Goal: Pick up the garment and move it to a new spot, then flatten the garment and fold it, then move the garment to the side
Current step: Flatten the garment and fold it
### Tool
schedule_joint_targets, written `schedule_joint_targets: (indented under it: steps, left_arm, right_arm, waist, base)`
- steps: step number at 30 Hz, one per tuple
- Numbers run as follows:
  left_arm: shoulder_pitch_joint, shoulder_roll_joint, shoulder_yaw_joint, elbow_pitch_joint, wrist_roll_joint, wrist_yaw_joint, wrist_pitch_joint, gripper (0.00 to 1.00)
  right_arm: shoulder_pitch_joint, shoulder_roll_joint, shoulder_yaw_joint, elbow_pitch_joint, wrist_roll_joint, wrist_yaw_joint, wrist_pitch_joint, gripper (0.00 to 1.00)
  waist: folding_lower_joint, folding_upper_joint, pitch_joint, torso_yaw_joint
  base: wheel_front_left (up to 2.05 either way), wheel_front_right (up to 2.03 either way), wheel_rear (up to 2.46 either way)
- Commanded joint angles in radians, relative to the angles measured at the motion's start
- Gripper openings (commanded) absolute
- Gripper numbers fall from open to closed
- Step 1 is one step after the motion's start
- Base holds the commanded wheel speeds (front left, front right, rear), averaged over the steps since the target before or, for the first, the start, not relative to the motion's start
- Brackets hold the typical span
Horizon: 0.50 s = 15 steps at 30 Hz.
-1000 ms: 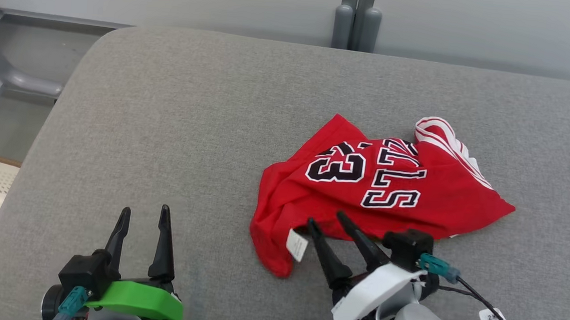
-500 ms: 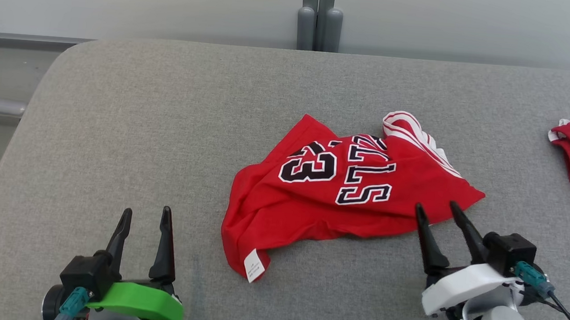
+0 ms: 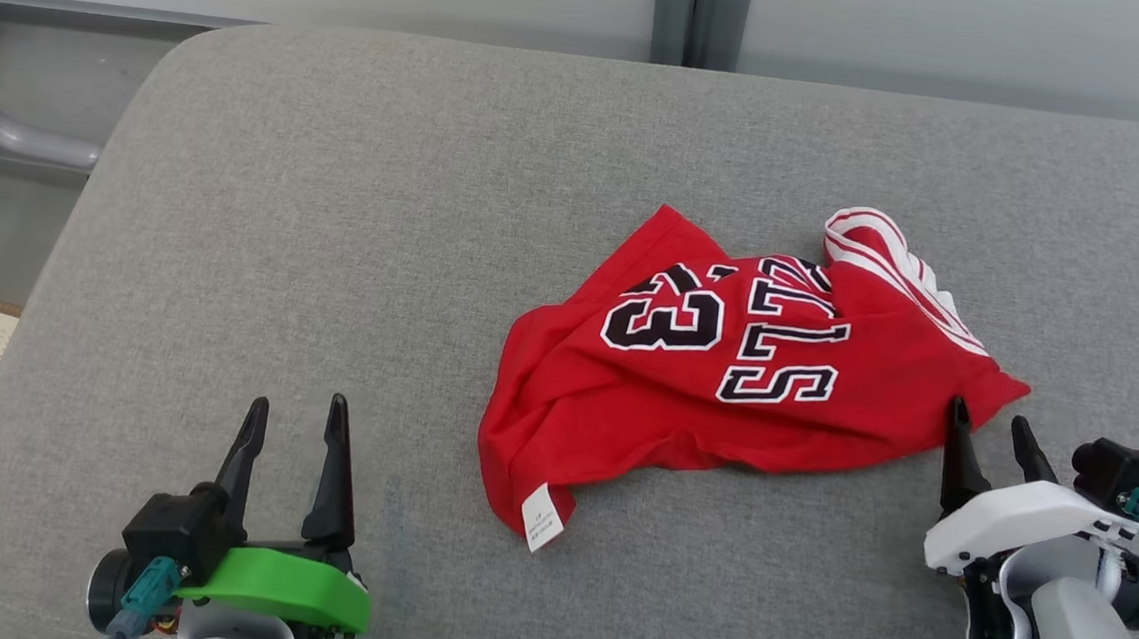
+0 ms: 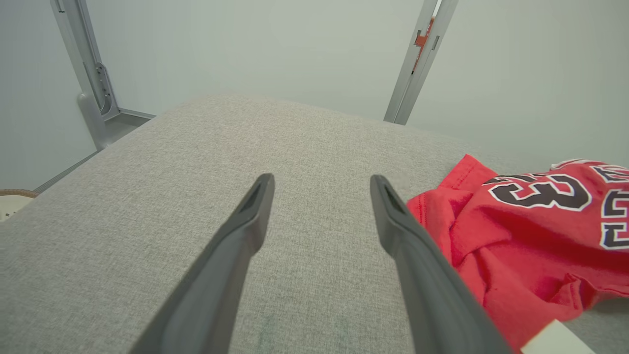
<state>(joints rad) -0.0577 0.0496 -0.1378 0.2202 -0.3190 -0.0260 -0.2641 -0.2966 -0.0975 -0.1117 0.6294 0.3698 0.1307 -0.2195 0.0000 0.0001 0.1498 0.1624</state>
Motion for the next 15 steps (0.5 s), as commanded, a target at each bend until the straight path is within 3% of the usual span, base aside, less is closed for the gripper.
schedule_joint_targets:
  steps: [1,4,6,10,15]
  left_arm:
    - [-0.016,0.002,0.001,0.000,0.004,0.000,0.000,1.00]
    - [-0.019,0.002,0.004,0.002,0.006,0.001,0.000,1.00]
    - [-0.019,0.002,0.006,0.003,0.006,0.003,0.000,1.00]
    - [-0.017,0.002,0.007,0.004,0.006,0.006,0.000,1.00]
    - [-0.010,0.002,0.004,0.003,0.009,0.006,0.000,1.00]
  right_arm:
    - [-0.025,0.002,0.019,0.016,0.035,0.000,0.009,1.00]
    - [-0.044,-0.012,0.068,0.043,0.099,0.000,0.020,1.00]
    - [-0.057,-0.020,0.100,0.051,0.138,0.000,0.017,0.45]
    - [-0.068,-0.042,0.162,0.057,0.193,0.000,0.007,0.00]
    - [-0.091,-0.069,0.219,0.013,0.222,0.000,-0.025,0.00]
  waist:
    - [0.0000,-0.0001,0.016,0.015]
    - [0.0000,-0.0001,0.019,0.017]
    - [0.0000,-0.0001,0.019,0.015]
    - [0.0000,-0.0001,0.013,0.006]
    - [0.0000,-0.0001,0.005,-0.006]
  base:
    - [0.00,0.00,0.00]
    - [0.00,0.00,0.00]
    - [0.00,0.00,0.00]
    - [0.00,0.00,0.00]
    - [0.00,0.00,0.00]
